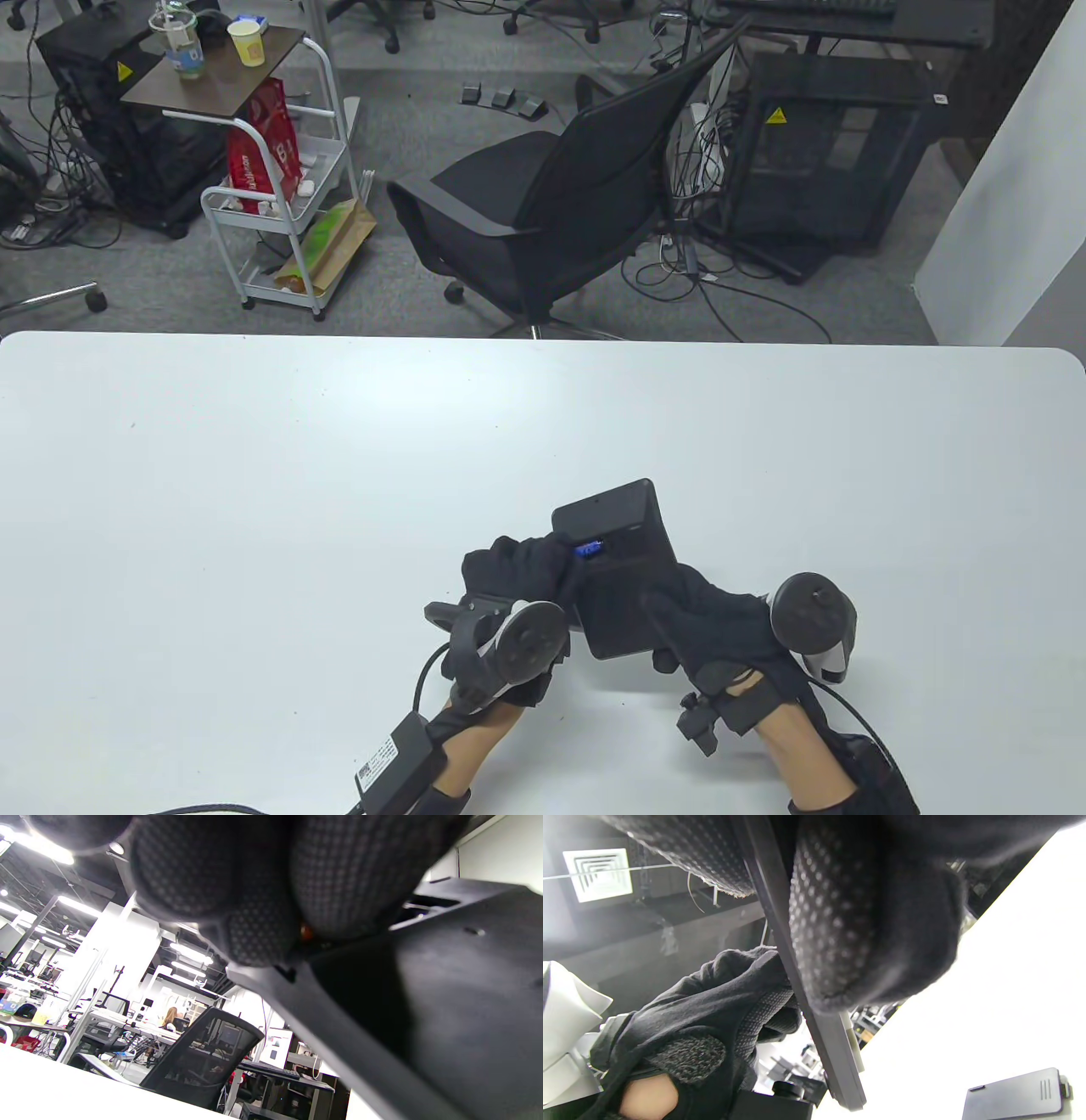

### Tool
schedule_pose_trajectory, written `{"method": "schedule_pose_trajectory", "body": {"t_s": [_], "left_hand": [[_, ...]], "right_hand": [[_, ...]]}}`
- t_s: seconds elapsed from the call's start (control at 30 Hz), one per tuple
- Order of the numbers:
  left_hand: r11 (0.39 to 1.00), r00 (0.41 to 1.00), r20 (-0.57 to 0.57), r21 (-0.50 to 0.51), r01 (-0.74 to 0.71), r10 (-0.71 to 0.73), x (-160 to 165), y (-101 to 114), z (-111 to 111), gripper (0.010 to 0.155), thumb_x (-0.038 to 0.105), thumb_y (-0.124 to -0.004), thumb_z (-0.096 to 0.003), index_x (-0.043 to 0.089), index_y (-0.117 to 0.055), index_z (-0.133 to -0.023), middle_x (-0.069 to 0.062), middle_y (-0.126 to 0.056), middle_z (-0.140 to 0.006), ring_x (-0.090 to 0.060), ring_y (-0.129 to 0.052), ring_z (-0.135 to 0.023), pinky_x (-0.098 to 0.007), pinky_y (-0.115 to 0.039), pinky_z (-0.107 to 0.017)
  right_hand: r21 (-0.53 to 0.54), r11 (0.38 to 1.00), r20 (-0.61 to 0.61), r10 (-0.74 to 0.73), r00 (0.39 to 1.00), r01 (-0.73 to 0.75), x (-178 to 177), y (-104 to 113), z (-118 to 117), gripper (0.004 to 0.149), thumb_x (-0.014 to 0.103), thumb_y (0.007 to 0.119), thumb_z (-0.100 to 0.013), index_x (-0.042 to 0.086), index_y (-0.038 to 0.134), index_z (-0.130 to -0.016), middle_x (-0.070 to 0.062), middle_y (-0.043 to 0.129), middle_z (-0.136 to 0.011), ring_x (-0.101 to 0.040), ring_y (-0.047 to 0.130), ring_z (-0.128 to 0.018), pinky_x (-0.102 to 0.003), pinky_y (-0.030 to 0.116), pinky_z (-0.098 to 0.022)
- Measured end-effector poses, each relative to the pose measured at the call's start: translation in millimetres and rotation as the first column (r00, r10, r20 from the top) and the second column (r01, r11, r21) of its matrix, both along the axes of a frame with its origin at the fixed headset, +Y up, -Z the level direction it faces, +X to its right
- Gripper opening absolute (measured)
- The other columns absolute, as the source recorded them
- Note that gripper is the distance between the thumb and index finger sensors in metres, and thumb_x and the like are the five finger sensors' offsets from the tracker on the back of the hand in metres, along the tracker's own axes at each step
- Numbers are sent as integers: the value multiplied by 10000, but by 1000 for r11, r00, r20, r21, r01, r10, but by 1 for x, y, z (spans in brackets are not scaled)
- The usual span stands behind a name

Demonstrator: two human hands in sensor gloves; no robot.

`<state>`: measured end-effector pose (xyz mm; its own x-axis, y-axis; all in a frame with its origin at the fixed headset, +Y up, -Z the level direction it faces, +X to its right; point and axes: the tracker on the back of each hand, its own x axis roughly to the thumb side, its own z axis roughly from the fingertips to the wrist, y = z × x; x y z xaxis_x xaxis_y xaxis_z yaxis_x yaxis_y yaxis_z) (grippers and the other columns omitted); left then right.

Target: Fit batteries into calculator, then fit battery cover

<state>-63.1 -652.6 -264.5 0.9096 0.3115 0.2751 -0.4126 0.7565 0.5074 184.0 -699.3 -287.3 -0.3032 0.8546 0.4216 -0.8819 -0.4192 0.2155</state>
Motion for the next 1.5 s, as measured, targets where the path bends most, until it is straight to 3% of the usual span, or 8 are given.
{"method": "schedule_pose_trajectory", "body": {"t_s": [0.17,0.4,0.53,0.8,1.03,1.2,1.5], "left_hand": [[996,996,22,-38,-83,84,-8,-1,-5,452,449,-977,-299,209,-950,-681,-14,-1058,-605,-197,-984,-519,-489,-757,-496],[982,991,11,-140,-129,131,-19,-9,-19,501,535,-928,-258,277,-871,-683,30,-925,-723,-226,-872,-639,-506,-700,-540],[938,964,51,-249,-241,261,-30,-14,-28,534,570,-941,-241,274,-871,-680,20,-917,-734,-243,-866,-655,-522,-689,-550],[935,957,54,-233,-266,286,-30,-17,-28,529,588,-893,-270,265,-880,-689,9,-926,-735,-251,-873,-653,-528,-688,-551],[942,962,74,-238,-238,262,-26,-18,-26,526,576,-891,-308,257,-874,-725,-2,-919,-762,-261,-869,-672,-534,-683,-557],[948,978,120,-290,-132,173,-8,-27,-26,570,546,-919,-325,237,-855,-799,-23,-903,-809,-282,-856,-710,-548,-671,-570],[940,987,159,-337,59,-5,27,-37,-32,632,569,-932,-313,234,-838,-840,-28,-892,-840,-289,-850,-734,-540,-674,-568]], "right_hand": [[-22,1000,-52,-16,999,15,2,0,-2,553,358,789,-491,-63,703,-838,-226,985,-494,-293,1034,-144,-273,871,-32],[-34,999,-91,-10,996,7,3,-1,-5,551,359,793,-491,-59,702,-838,-231,982,-498,-296,1030,-147,-270,870,-39],[-50,998,-103,-31,994,26,4,-4,-7,553,363,791,-491,-55,701,-842,-227,983,-500,-294,1032,-154,-272,871,-42],[-119,990,-62,-86,994,78,10,-9,-12,544,357,789,-494,-51,708,-846,-222,987,-509,-310,1040,-171,-306,872,-46],[-103,985,90,-130,987,139,32,-12,-19,544,356,788,-491,-51,708,-844,-221,988,-509,-314,1039,-175,-315,872,-48],[-100,961,241,-229,943,259,57,-10,-24,543,351,788,-490,-60,709,-835,-227,986,-503,-316,1036,-167,-317,868,-42],[-89,901,334,-375,865,425,94,-7,-26,535,360,788,-492,-43,712,-835,-218,983,-515,-311,1034,-175,-312,866,-46]]}}
